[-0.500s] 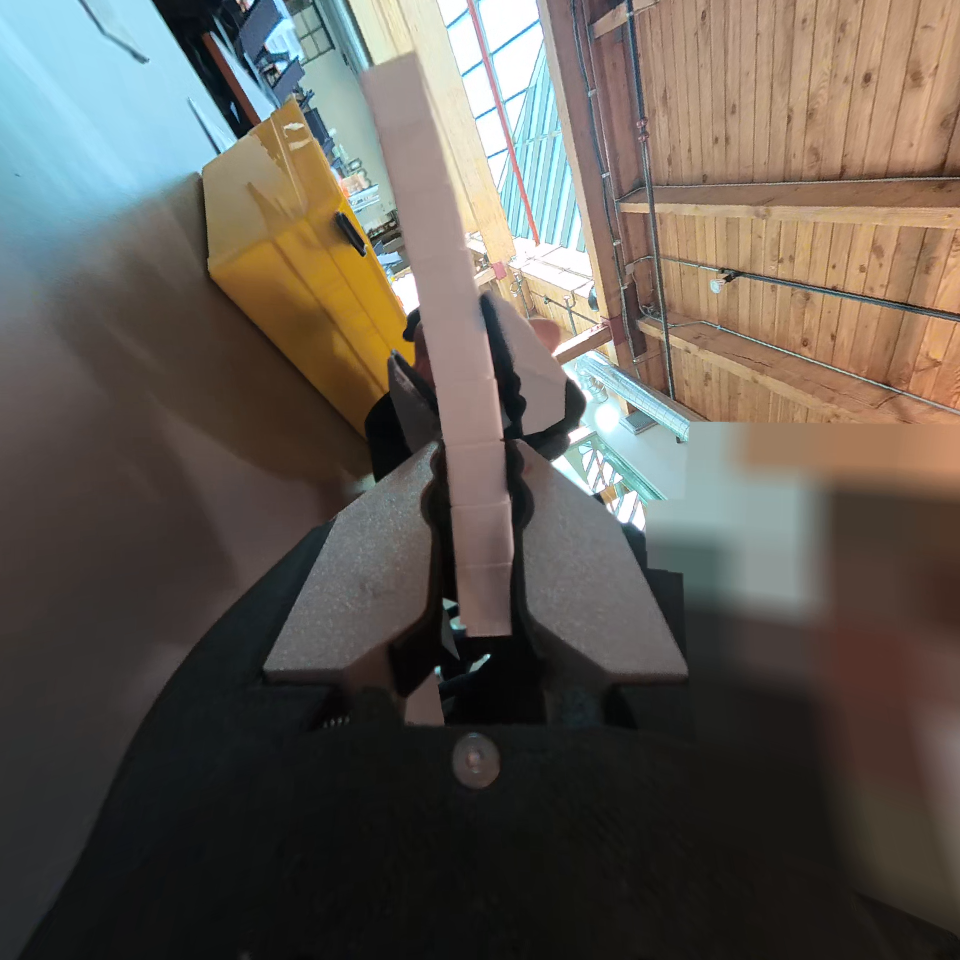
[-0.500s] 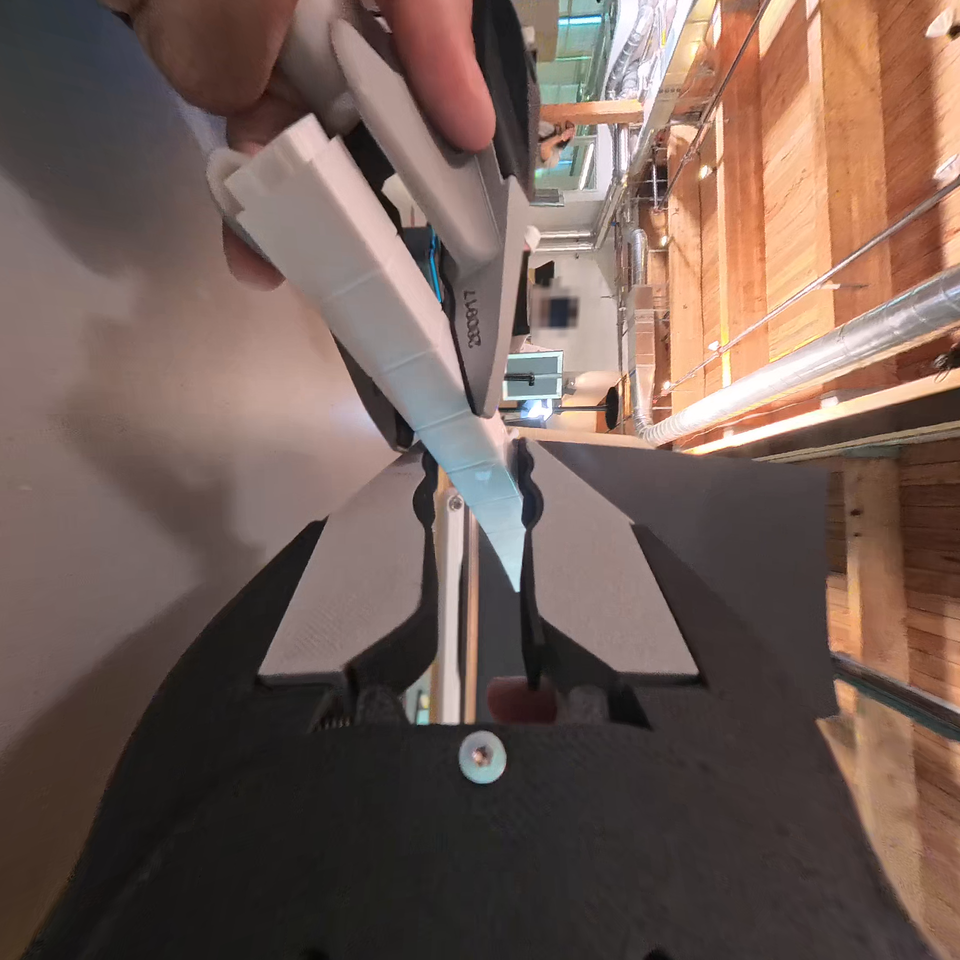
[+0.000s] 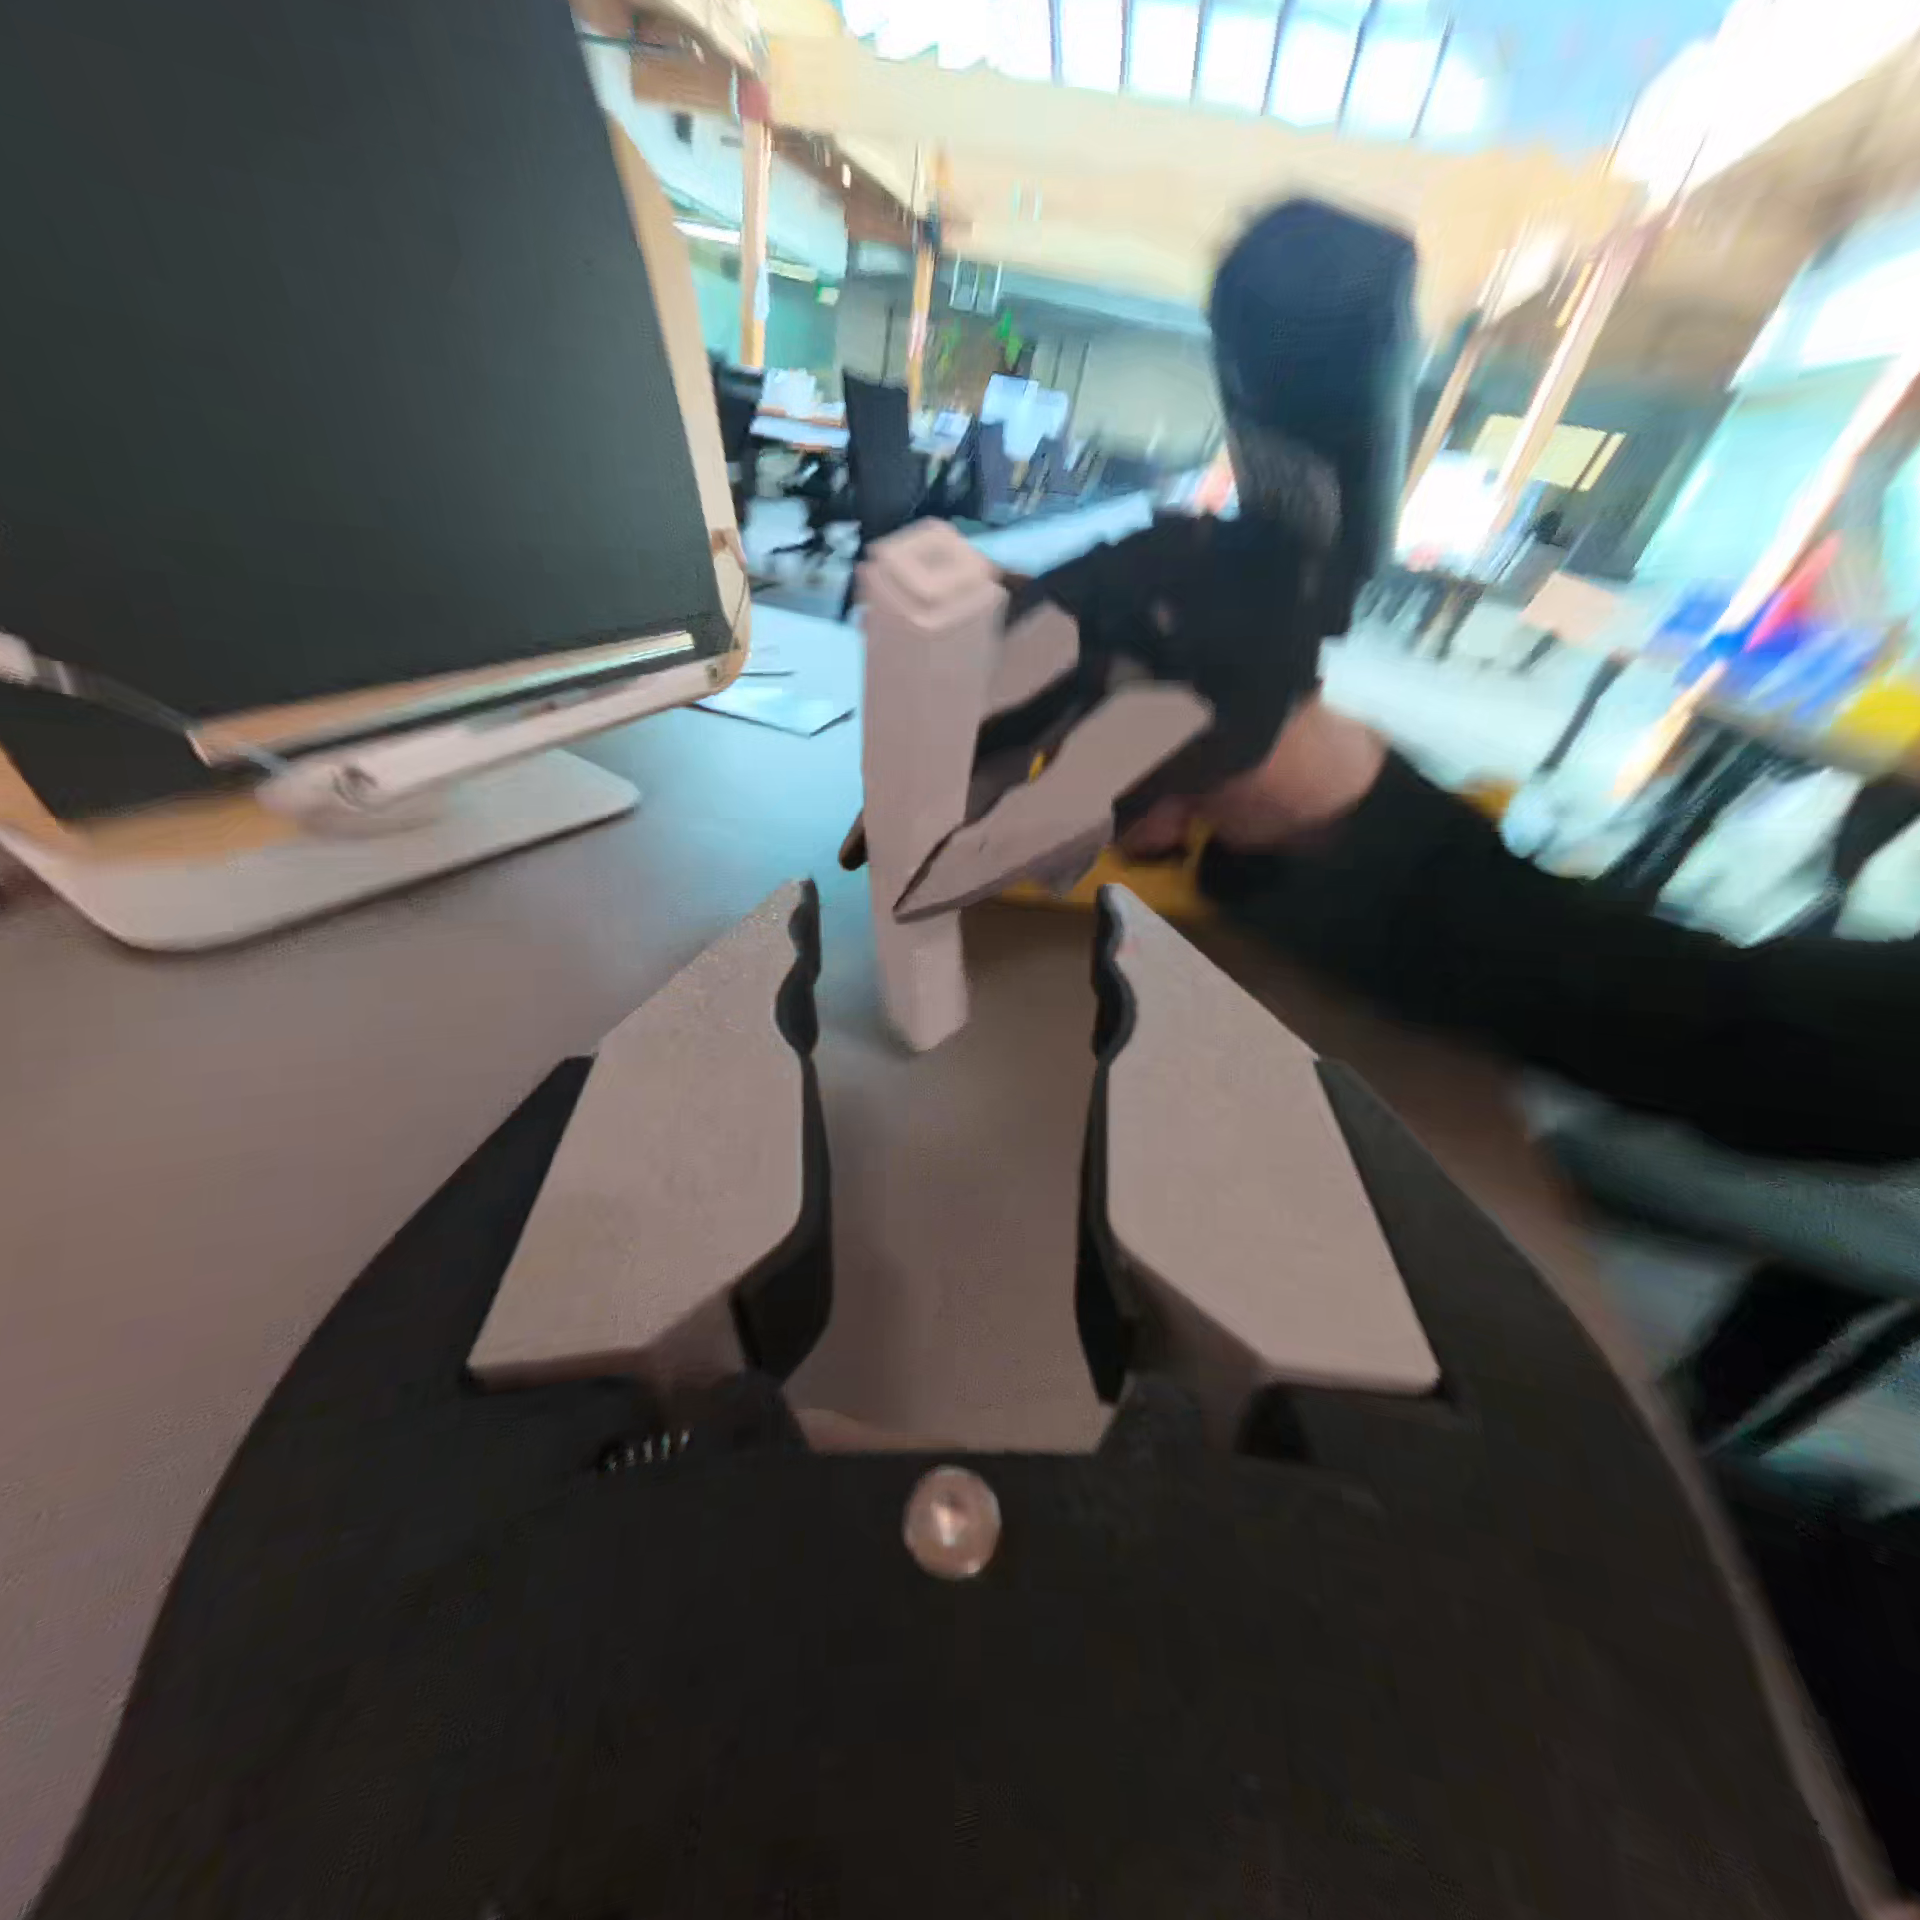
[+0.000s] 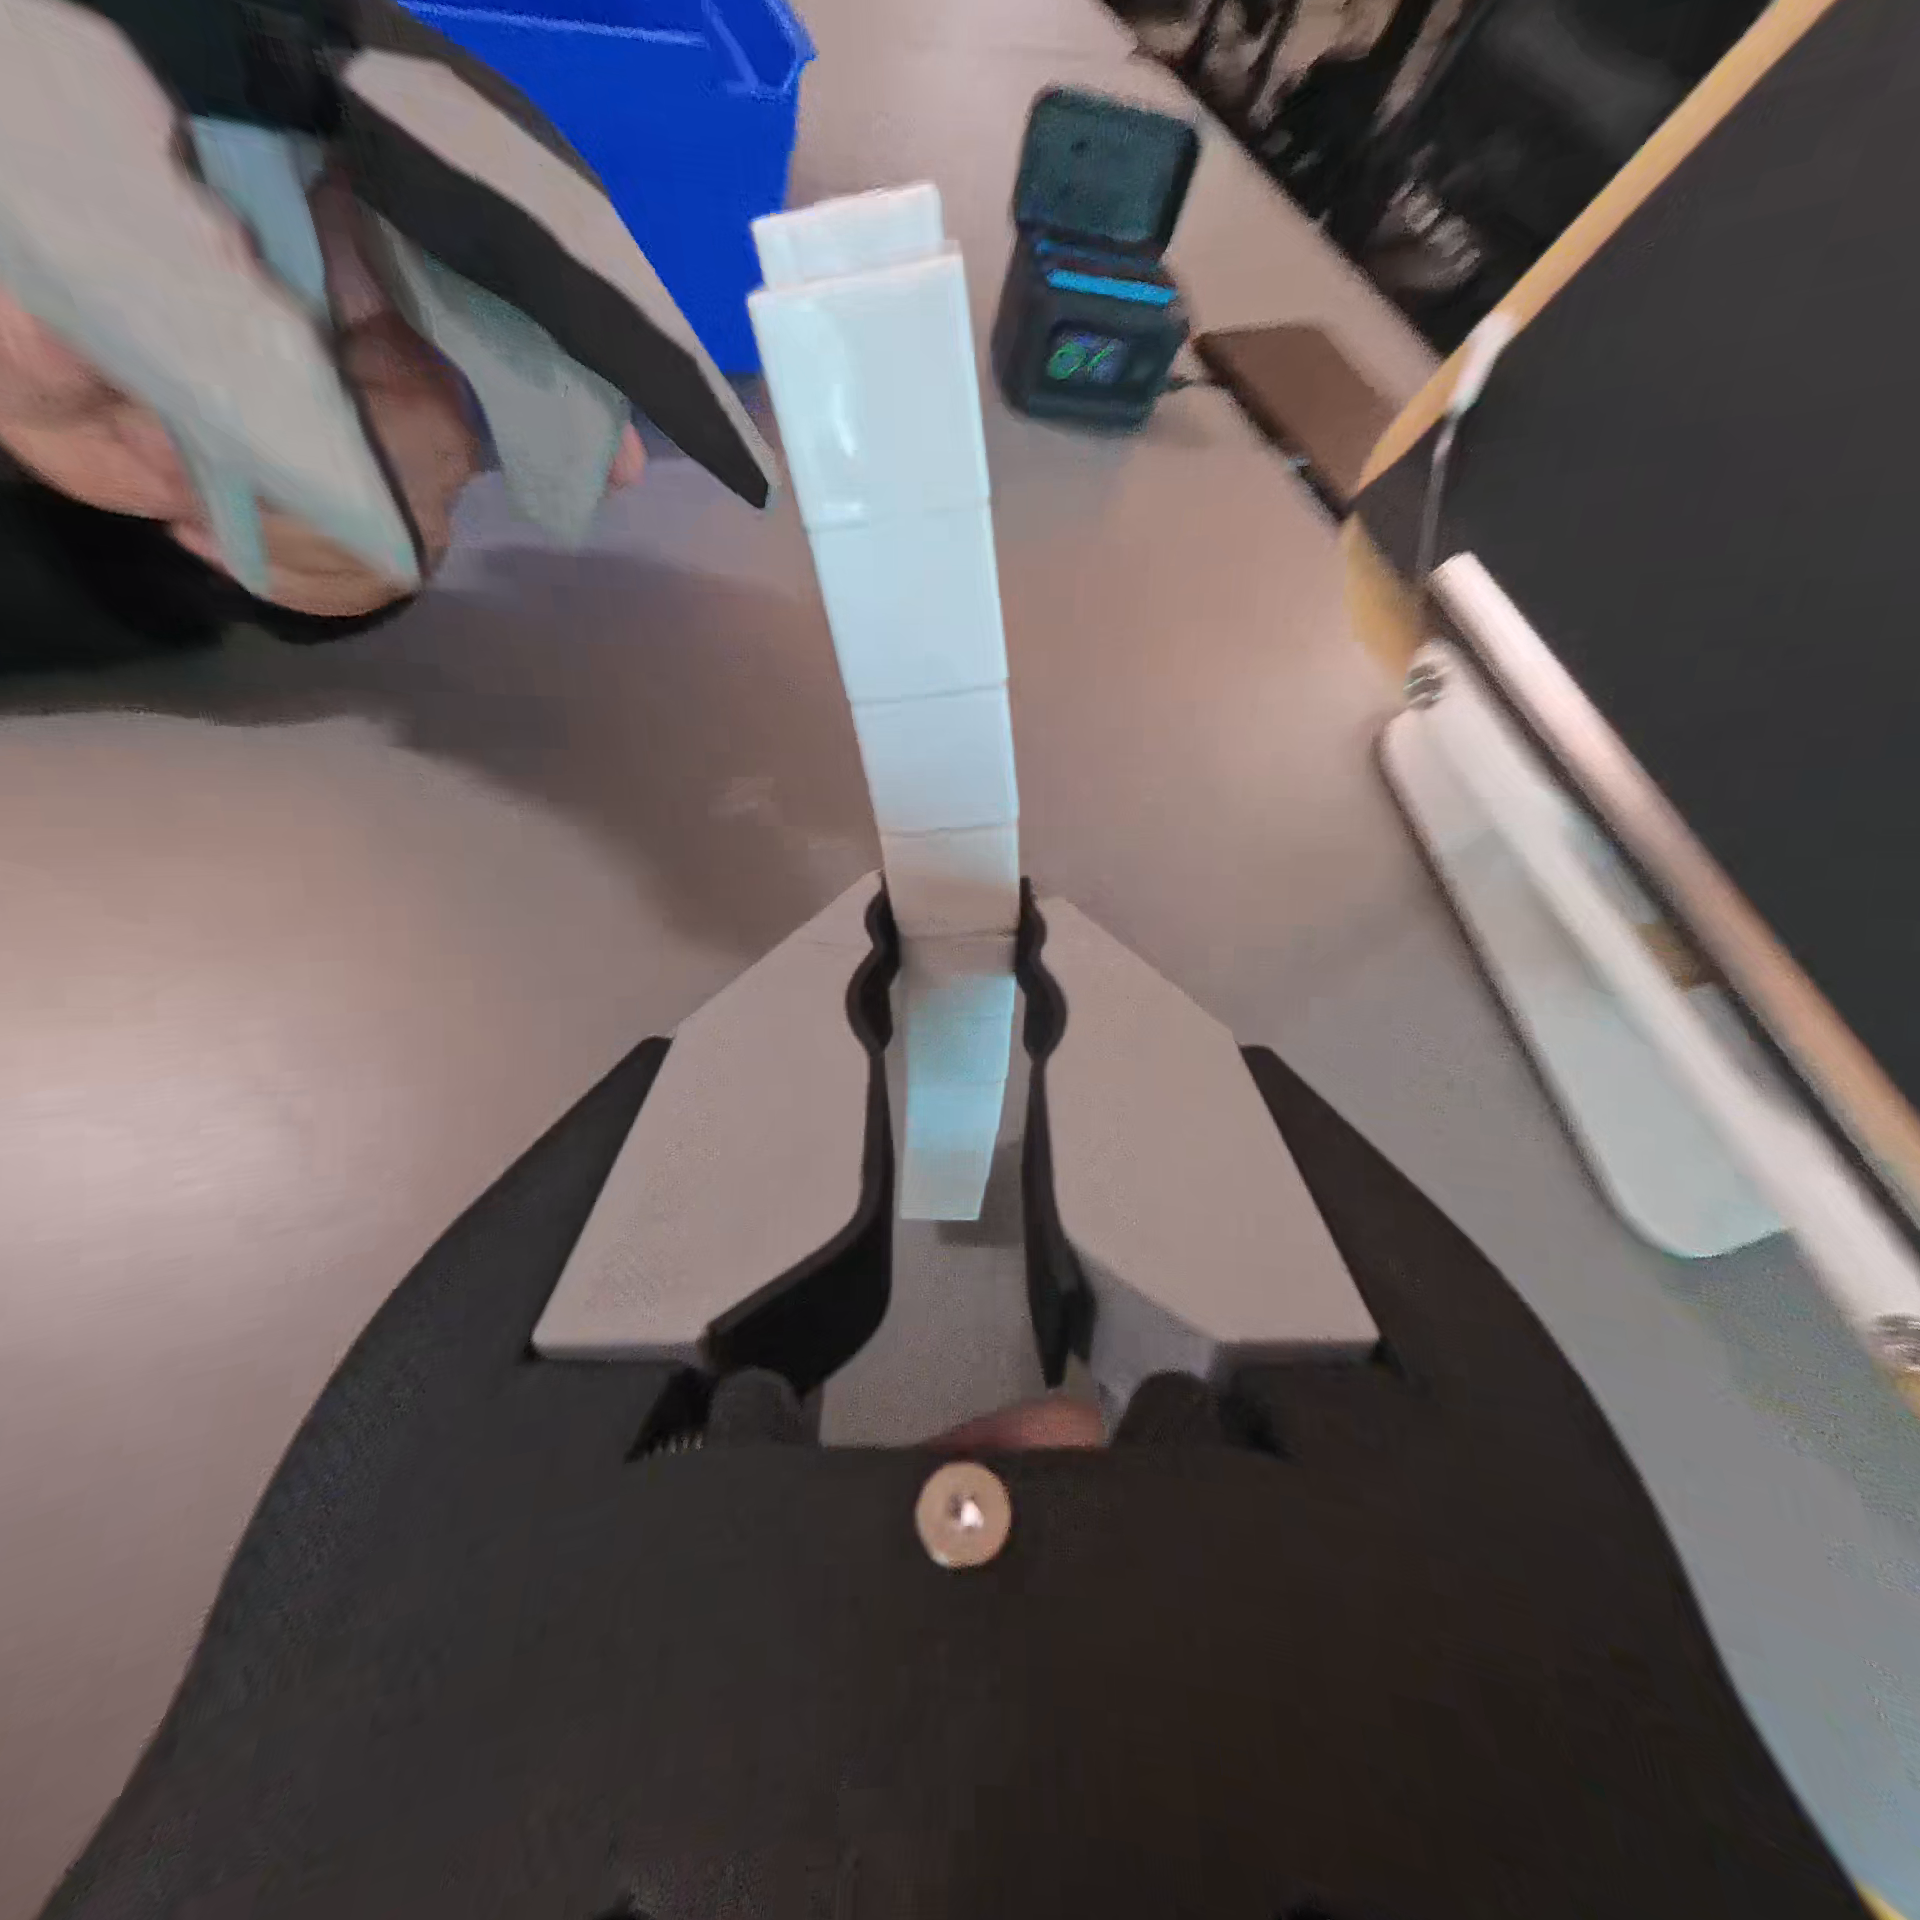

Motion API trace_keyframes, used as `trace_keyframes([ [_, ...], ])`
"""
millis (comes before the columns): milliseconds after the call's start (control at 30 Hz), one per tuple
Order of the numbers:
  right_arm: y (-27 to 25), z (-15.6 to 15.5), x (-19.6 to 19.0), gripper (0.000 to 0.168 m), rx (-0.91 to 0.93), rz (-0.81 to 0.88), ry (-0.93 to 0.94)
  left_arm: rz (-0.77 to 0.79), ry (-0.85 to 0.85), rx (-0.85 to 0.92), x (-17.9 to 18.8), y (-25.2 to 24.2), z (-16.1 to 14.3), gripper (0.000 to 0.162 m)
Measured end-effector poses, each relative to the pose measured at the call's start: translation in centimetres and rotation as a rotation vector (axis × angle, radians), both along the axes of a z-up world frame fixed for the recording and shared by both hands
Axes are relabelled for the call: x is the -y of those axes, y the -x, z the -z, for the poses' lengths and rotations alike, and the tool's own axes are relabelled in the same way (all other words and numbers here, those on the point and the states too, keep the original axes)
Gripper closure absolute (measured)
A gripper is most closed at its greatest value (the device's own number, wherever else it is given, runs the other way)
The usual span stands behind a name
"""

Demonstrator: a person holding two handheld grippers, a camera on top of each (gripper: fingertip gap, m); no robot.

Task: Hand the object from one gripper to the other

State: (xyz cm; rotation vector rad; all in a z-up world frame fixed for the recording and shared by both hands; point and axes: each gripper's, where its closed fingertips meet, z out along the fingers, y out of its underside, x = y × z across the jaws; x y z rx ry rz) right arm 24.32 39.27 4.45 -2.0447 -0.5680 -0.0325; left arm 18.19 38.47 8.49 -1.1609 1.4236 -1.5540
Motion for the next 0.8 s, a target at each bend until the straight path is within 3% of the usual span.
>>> trace_keyframes([
  [200,1.0,2.7,2.8,0.149,-0.103,-0.058,0.261,-0.309,-1.133,0.094,2.4,-1.1,2.7,0.115],
  [300,2.2,4.1,4.1,0.149,-0.148,-0.102,0.387,-0.352,-1.388,0.179,3.9,-1.6,2.8,0.113],
  [367,2.6,5.1,4.6,0.149,-0.144,-0.112,0.448,-0.359,-1.44,0.116,3.2,-2.1,3.8,0.1],
  [467,3.9,5.2,4.9,0.149,-0.174,-0.151,0.468,-0.328,-1.507,-0.012,2.1,-2.6,6.4,0.095],
  [500,4.5,5.1,5.0,0.149,-0.197,-0.172,0.471,-0.349,-1.516,-0.008,1.9,-2.7,6.4,0.098],
  [567,5.4,5.2,5.2,0.149,-0.212,-0.21,0.485,-0.353,-1.511,-0.019,1.8,-2.8,6.3,0.124],
  [633,5.4,5.3,5.0,0.148,-0.213,-0.211,0.473,-0.362,-1.487,-0.045,1.2,-3.0,6.6,0.129],
  [700,5.4,4.6,4.8,0.147,-0.269,-0.221,0.454,-0.378,-1.373,-0.056,0.8,-3.1,6.4,0.135],
  [800,5.5,1.5,4.5,0.136,-0.433,-0.27,0.371,-0.377,-1.039,-0.05,0.3,-3.1,5.2,0.136],
])
